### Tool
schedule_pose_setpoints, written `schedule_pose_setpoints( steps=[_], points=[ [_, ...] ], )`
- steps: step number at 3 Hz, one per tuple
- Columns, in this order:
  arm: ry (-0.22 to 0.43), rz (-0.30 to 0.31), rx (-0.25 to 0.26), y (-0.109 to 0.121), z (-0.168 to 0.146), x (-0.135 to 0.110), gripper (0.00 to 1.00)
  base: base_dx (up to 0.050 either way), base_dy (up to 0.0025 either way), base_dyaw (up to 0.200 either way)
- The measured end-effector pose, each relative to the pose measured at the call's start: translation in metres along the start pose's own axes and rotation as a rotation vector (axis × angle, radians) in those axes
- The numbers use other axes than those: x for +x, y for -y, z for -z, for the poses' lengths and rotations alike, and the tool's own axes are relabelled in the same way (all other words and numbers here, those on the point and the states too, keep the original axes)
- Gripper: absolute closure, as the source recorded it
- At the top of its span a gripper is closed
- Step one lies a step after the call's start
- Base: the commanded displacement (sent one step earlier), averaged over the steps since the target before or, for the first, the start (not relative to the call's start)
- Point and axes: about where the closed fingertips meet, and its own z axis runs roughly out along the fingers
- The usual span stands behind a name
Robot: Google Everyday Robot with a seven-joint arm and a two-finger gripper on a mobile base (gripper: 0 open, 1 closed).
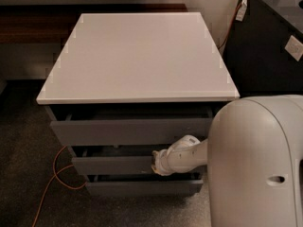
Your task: Pick green can from middle drawer and place on counter
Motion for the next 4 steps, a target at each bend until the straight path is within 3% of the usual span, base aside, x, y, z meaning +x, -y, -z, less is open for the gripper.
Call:
schedule_pose_setpoints(
  steps=[1, 4],
  points=[
    [0.0, 0.0, 0.0, 0.0, 0.001, -0.001, 1.0, 0.0, 0.0, 0.0],
    [0.027, 0.027, -0.026, -0.017, 0.003, -0.019, 1.0, 0.0, 0.0, 0.0]
  ],
)
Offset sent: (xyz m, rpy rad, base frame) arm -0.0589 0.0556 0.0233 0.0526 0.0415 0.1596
